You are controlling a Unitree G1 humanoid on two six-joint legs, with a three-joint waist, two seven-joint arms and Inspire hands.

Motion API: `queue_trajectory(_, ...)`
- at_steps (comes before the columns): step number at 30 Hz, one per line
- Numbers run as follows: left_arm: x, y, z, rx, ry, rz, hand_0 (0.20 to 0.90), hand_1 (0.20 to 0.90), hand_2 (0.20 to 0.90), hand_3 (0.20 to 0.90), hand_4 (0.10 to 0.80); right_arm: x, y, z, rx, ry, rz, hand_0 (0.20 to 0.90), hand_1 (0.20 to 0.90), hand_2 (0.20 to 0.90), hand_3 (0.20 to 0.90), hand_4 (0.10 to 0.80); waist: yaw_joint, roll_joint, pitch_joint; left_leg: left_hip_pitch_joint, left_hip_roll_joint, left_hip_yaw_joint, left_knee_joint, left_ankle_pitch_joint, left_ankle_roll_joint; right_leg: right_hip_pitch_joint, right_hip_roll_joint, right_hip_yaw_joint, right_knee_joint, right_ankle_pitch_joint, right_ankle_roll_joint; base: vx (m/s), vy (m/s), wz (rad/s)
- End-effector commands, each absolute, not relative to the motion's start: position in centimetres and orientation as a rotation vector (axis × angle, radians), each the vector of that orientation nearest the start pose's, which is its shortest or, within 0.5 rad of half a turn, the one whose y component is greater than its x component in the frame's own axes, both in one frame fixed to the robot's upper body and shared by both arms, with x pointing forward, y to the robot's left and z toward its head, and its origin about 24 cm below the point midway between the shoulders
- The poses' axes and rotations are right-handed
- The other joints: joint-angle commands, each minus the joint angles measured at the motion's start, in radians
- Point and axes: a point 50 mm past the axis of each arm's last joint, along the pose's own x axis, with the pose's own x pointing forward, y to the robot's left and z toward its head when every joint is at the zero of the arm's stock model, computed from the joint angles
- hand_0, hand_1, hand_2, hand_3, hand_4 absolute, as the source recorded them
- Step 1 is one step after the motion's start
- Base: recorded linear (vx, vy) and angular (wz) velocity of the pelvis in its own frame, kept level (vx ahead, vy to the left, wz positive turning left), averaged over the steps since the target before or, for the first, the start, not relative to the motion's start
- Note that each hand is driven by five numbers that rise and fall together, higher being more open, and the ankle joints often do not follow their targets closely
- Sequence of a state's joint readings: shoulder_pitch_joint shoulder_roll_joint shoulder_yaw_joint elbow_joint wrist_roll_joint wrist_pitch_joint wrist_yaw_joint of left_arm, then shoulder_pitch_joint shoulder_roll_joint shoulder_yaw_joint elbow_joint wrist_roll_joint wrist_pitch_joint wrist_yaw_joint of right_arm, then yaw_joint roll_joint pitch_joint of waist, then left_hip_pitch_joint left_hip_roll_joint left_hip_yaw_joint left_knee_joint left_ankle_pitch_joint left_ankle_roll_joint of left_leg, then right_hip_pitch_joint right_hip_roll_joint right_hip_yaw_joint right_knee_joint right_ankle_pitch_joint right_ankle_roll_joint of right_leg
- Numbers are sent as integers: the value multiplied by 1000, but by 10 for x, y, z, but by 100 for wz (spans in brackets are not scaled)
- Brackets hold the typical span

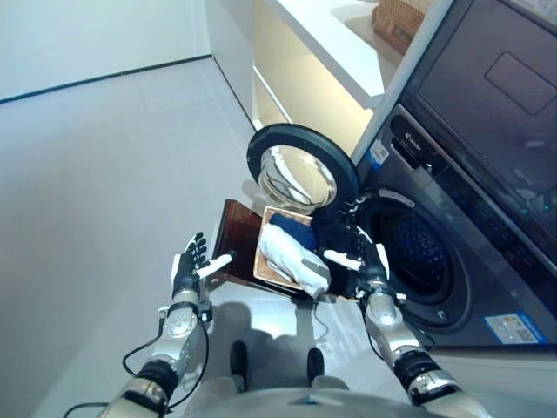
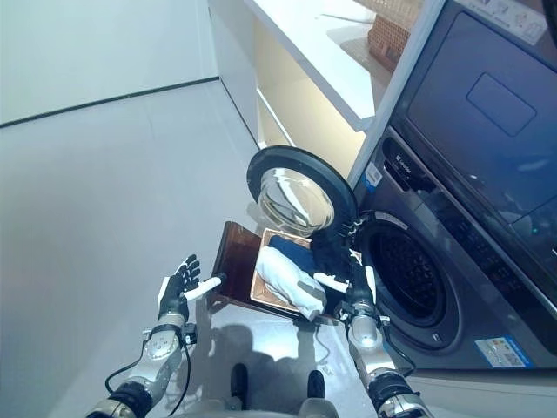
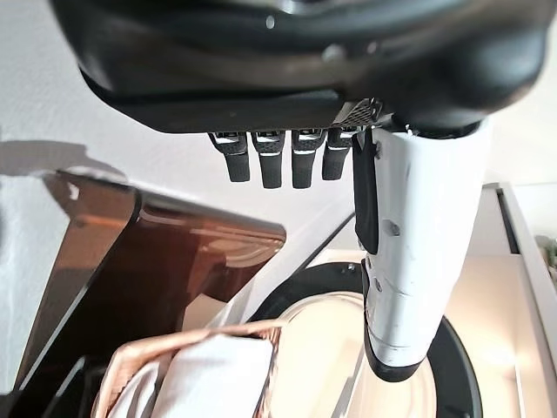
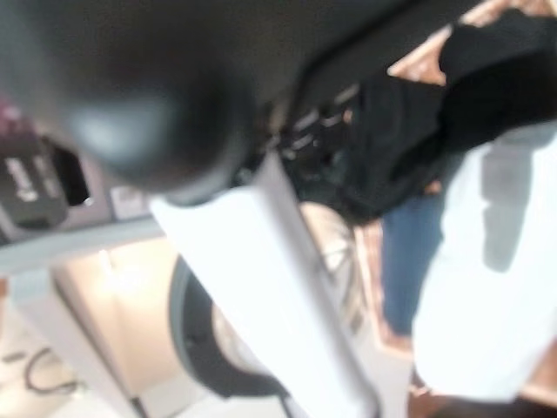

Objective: Pick up the clothes and place them into the washing machine

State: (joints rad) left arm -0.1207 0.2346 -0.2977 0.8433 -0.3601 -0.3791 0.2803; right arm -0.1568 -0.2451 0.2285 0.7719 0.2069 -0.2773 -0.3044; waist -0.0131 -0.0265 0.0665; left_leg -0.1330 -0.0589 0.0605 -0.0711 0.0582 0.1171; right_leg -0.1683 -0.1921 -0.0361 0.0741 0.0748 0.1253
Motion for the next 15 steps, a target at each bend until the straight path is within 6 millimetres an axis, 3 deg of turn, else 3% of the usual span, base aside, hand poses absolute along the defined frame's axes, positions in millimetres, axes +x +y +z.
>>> queue_trajectory(1, 251, 210, -43, 106, 172, 228, 900, 900, 900, 900, 800, 276, -189, -18, -142, 120, -189, 900, 900, 900, 900, 800, 25, 15, 46, -10, -39, -13, 86, -100, -41, 99, -72, -68, 150, 135, 5, 69, 214, -60)
queue_trajectory(3, 249, 213, -45, 101, 181, 235, 900, 900, 900, 900, 800, 278, -186, -17, -142, 116, -176, 900, 900, 900, 900, 800, 26, 14, 51, 3, -35, -1, 83, -108, -47, 92, -64, -94, 102, 112, 4, 49, 67, -30)
queue_trajectory(7, 249, 213, -46, 94, 188, 240, 900, 900, 900, 900, 800, 280, -187, -15, -145, 110, -183, 900, 900, 900, 900, 800, 18, 19, 60, 7, -26, 7, 83, -119, -54, 41, -34, -79, 18, 87, 4, 48, 11, -11)
queue_trajectory(11, 252, 210, -44, 86, 178, 234, 900, 900, 900, 900, 800, 284, -188, -11, -156, 100, -185, 900, 900, 900, 900, 800, -2, 11, 89, 57, -25, 0, 87, -145, -61, -43, 7, -51, -97, 118, 14, 116, -36, 6)
queue_trajectory(15, 250, 212, -47, 83, 196, 250, 900, 900, 900, 900, 800, 284, -189, -11, -171, 100, -178, 900, 900, 900, 900, 800, -10, -1, 99, 91, -21, -17, 79, -156, -71, -62, 7, -36, -138, 155, 26, 139, -117, 14)
